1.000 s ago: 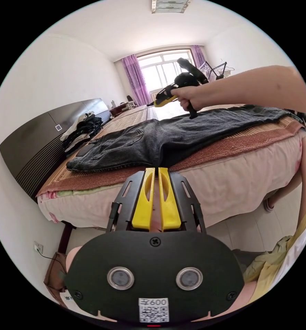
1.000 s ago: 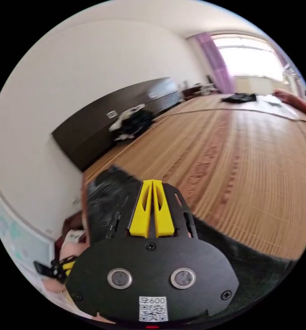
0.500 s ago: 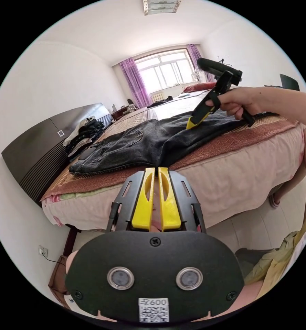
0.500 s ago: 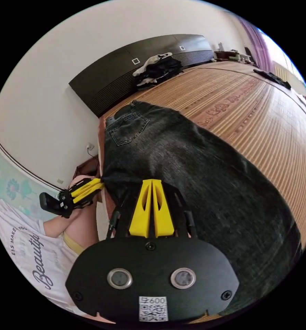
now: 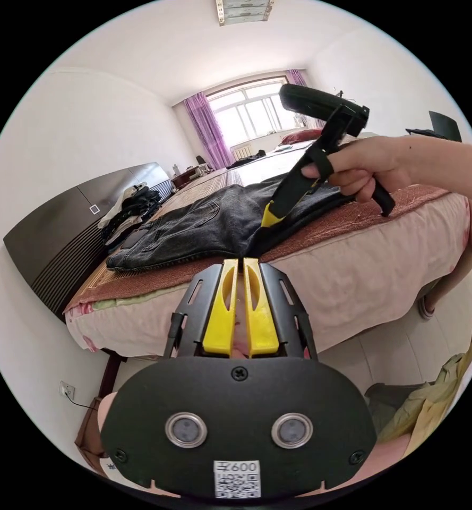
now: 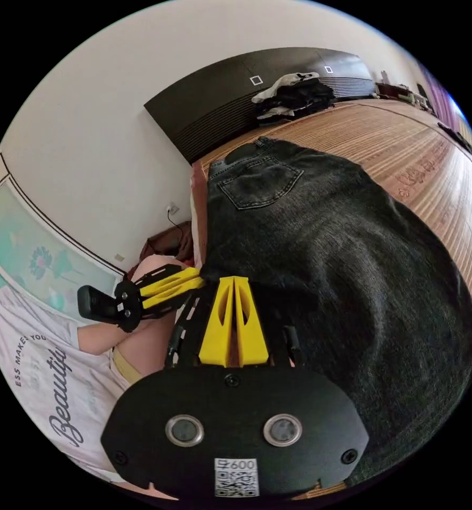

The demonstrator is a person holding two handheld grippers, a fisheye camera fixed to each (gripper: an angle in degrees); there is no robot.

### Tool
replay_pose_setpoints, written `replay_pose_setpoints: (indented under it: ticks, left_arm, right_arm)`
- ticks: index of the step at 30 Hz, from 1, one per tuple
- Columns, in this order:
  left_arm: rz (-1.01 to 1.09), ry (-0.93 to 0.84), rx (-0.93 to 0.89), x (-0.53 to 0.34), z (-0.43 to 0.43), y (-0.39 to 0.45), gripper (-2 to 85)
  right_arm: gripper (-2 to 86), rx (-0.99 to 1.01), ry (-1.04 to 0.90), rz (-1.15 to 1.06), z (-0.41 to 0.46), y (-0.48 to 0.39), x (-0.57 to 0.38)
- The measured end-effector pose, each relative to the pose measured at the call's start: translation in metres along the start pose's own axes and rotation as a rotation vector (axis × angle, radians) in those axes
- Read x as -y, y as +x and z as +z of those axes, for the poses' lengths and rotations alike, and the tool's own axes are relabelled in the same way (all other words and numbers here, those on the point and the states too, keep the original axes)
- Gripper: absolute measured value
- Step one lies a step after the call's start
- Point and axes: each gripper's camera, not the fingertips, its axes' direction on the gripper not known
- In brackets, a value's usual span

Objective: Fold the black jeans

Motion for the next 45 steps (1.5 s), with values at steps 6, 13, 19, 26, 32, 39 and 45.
replay_pose_setpoints:
  ticks: [6, 13, 19, 26, 32, 39, 45]
  left_arm:
    - [0.031, -0.001, 0.026, -0.002, -0.001, 0.001, 2.5]
    - [0.016, 0.005, 0.018, -0.005, -0.01, -0.016, 2.5]
    - [-0.107, 0.029, -0.082, -0.005, -0.026, -0.058, 2.8]
    - [-0.252, 0.031, -0.2, 0.019, -0.039, -0.11, 2.8]
    - [-0.274, 0.018, -0.241, 0.025, -0.041, -0.133, 2.9]
    - [-0.303, 0.038, -0.235, 0.025, -0.045, -0.143, 3.1]
    - [-0.309, 0.042, -0.252, 0.022, -0.046, -0.15, 3.1]
  right_arm:
    - [-0.8, -0.281, 0.037, 0.092, -0.041, 0.022, -0.062]
    - [-0.8, -0.429, 0.085, 0.198, -0.057, 0.032, -0.136]
    - [-0.8, -0.665, 0.168, 0.236, -0.045, 0.003, -0.176]
    - [-0.6, -1.028, 0.345, -0.441, 0.124, -0.189, -0.163]
    - [4.0, -0.91, 0.277, -0.724, 0.234, -0.251, -0.135]
    - [4.6, -0.994, 0.231, -0.77, 0.284, -0.264, -0.126]
    - [4.1, -1.055, 0.227, -0.777, 0.321, -0.265, -0.123]
